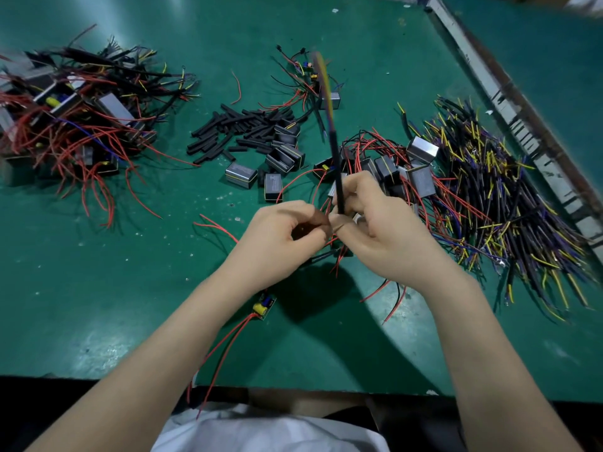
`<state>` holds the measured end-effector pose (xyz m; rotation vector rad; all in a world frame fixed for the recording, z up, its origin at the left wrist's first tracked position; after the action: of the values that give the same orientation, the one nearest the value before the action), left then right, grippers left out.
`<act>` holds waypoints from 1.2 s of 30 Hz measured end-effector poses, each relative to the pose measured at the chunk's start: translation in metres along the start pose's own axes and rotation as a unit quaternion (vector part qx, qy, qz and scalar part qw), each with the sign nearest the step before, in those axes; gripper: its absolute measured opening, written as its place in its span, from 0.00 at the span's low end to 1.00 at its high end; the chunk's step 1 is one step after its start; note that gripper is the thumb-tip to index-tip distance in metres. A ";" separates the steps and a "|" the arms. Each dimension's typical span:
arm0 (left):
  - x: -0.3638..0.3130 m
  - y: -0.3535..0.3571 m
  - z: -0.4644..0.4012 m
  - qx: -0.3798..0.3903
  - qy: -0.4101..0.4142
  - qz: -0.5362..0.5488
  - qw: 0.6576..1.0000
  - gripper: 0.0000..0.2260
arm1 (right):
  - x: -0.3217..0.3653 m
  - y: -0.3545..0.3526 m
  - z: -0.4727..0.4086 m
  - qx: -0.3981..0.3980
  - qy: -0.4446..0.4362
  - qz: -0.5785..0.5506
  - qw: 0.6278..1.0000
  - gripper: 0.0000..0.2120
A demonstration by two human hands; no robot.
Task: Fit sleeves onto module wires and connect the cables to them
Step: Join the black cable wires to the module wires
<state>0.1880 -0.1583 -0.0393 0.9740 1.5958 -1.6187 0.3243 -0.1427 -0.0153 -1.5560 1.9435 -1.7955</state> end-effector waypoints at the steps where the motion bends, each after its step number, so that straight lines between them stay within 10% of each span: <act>1: 0.002 0.001 -0.001 -0.013 -0.015 0.002 1.000 0.04 | 0.000 0.000 -0.001 0.016 -0.011 0.043 0.999 0.10; 8: 0.007 0.001 -0.001 -0.078 -0.069 0.110 0.988 0.12 | 0.003 0.007 0.004 -0.080 0.026 -0.126 0.988 0.08; 14: 0.002 -0.003 0.006 -0.039 -0.002 0.161 0.986 0.06 | -0.004 0.017 0.007 -0.185 0.120 -0.388 0.895 0.12; 27: 0.004 -0.006 0.006 -0.033 0.032 0.128 0.991 0.06 | -0.005 0.012 0.003 -0.195 0.095 -0.368 0.904 0.10; 36: 0.004 -0.002 0.003 -0.083 -0.051 0.113 0.989 0.08 | 0.007 0.009 -0.004 -0.070 0.039 -0.181 0.980 0.09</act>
<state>0.1845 -0.1612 -0.0418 0.9312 1.4687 -1.3378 0.3131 -0.1468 -0.0174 -2.0271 1.9595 -1.9062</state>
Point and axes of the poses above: each hand's wrist, its own z-axis away from the middle knuckle, its own y-axis out of the palm, x = y × z, the point moved 4 cm from there along -z, towards the middle knuckle, and after that the axes turned 14 degrees about -y, right-handed, at the moved point
